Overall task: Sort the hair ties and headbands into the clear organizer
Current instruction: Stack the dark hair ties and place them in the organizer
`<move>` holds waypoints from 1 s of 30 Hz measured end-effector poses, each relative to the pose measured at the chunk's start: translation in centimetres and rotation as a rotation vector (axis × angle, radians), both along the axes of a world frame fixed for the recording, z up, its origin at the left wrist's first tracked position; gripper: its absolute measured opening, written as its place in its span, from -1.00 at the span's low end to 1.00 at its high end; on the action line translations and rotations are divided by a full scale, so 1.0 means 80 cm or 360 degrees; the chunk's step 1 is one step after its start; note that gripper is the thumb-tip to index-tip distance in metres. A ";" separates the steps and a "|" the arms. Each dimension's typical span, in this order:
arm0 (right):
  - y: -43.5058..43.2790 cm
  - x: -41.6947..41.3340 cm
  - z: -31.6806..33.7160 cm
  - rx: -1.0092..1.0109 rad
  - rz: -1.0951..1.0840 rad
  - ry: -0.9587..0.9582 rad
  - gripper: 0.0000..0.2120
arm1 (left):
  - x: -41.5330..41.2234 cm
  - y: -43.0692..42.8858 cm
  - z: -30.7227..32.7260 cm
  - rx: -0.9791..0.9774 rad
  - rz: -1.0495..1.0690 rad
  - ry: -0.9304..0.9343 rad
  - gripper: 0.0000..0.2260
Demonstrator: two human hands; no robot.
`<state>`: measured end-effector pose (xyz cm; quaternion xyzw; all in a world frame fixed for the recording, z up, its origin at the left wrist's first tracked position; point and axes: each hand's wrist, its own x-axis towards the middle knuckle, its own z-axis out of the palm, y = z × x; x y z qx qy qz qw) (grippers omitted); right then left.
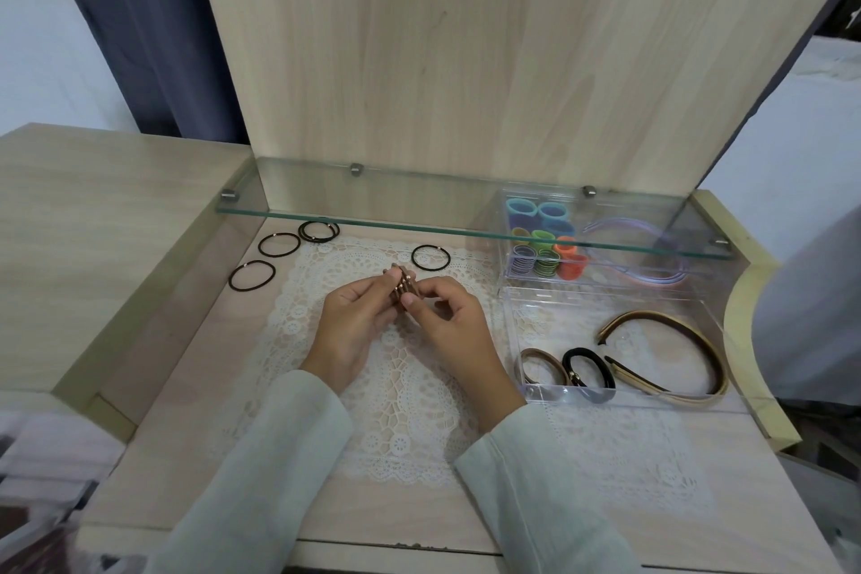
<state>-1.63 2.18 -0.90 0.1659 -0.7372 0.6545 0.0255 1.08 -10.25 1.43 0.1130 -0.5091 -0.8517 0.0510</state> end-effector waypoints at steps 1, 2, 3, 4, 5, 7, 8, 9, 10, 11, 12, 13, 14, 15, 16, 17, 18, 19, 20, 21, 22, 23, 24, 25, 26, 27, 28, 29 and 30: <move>0.000 0.000 0.000 -0.0004 0.0002 0.0010 -0.96 | 0.000 -0.001 0.000 0.0002 -0.0010 -0.0002 -0.82; 0.000 -0.001 -0.001 0.0002 0.0000 0.0026 -0.96 | -0.001 -0.001 0.000 0.0000 -0.0026 -0.0002 -0.82; 0.000 -0.002 -0.001 0.0013 -0.0002 0.0041 -0.96 | -0.001 -0.002 0.000 -0.0006 -0.0046 0.0000 -0.82; 0.000 -0.002 -0.001 0.0015 -0.0005 0.0046 -0.96 | -0.001 -0.002 0.000 -0.0011 -0.0064 0.0003 -0.81; 0.000 -0.002 -0.001 0.0004 -0.0002 0.0043 -0.96 | -0.001 -0.002 -0.001 -0.0012 -0.0077 0.0007 -0.81; 0.000 -0.002 -0.002 -0.0010 0.0011 0.0041 -0.95 | -0.001 -0.004 -0.001 0.0001 -0.0080 0.0009 -0.81; 0.000 -0.002 -0.002 -0.0008 0.0016 0.0046 -0.95 | -0.002 -0.005 -0.001 0.0011 -0.0079 0.0010 -0.81; -0.001 -0.002 -0.002 -0.0006 0.0022 0.0051 -0.93 | -0.002 -0.006 -0.002 0.0016 -0.0085 0.0014 -0.82; -0.001 -0.003 -0.002 -0.0009 0.0027 0.0055 -0.91 | -0.003 -0.007 -0.002 0.0017 -0.0094 0.0020 -0.82; -0.001 -0.003 -0.002 -0.0014 0.0029 0.0058 -0.88 | -0.003 -0.007 -0.002 0.0014 -0.0105 0.0024 -0.82; -0.001 -0.003 -0.002 -0.0018 0.0027 0.0062 -0.86 | -0.003 -0.008 -0.003 0.0012 -0.0113 0.0026 -0.81; -0.002 -0.003 -0.002 -0.0018 0.0027 0.0066 -0.84 | -0.003 -0.008 -0.003 0.0013 -0.0115 0.0027 -0.81; -0.002 -0.003 -0.002 -0.0015 0.0027 0.0068 -0.83 | -0.003 -0.008 -0.003 0.0016 -0.0113 0.0028 -0.81; -0.002 -0.003 -0.002 -0.0010 0.0029 0.0069 -0.83 | -0.003 -0.008 -0.002 0.0022 -0.0108 0.0026 -0.81; -0.002 -0.002 -0.003 -0.0004 0.0032 0.0067 -0.84 | -0.003 -0.008 -0.002 0.0028 -0.0098 0.0023 -0.82; -0.002 -0.002 -0.003 0.0004 0.0035 0.0064 -0.86 | -0.004 -0.008 -0.002 0.0033 -0.0086 0.0018 -0.82; -0.002 -0.002 -0.003 0.0015 0.0033 0.0063 -0.88 | -0.004 -0.008 -0.002 0.0038 -0.0074 0.0013 -0.82; -0.001 -0.002 -0.003 0.0028 0.0033 0.0065 -0.90 | -0.004 -0.007 -0.002 0.0042 -0.0063 0.0007 -0.83; -0.001 -0.003 -0.003 0.0040 0.0031 0.0065 -0.92 | -0.003 -0.007 -0.002 0.0046 -0.0055 0.0003 -0.83; -0.001 -0.003 -0.003 0.0053 0.0030 0.0065 -0.92 | -0.003 -0.006 -0.002 0.0050 -0.0048 -0.0002 -0.83; -0.001 -0.003 -0.004 0.0068 0.0025 0.0068 -0.93 | -0.003 -0.006 -0.002 0.0054 -0.0043 -0.0006 -0.83; -0.001 -0.003 -0.004 0.0085 0.0018 0.0076 -0.94 | -0.003 -0.006 -0.001 0.0061 -0.0039 -0.0008 -0.83; -0.001 -0.003 -0.004 0.0094 0.0011 0.0082 -0.95 | -0.003 -0.006 -0.001 0.0069 -0.0036 -0.0009 -0.83; -0.001 -0.003 -0.005 0.0093 0.0008 0.0081 -0.95 | -0.003 -0.006 -0.001 0.0078 -0.0033 -0.0012 -0.82; -0.001 -0.003 -0.005 0.0084 0.0010 0.0078 -0.95 | -0.003 -0.006 -0.001 0.0089 -0.0026 -0.0016 -0.82; -0.001 -0.003 -0.005 0.0077 0.0012 0.0074 -0.95 | -0.003 -0.006 -0.001 0.0098 -0.0018 -0.0020 -0.82; -0.001 -0.003 -0.005 0.0075 0.0012 0.0071 -0.95 | -0.004 -0.006 -0.001 0.0103 -0.0013 -0.0023 -0.82; -0.001 -0.003 -0.005 0.0077 0.0011 0.0070 -0.95 | -0.003 -0.006 -0.001 0.0101 -0.0010 -0.0024 -0.83; -0.001 -0.004 -0.005 0.0085 0.0008 0.0068 -0.96 | -0.003 -0.006 -0.001 0.0092 -0.0014 -0.0021 -0.83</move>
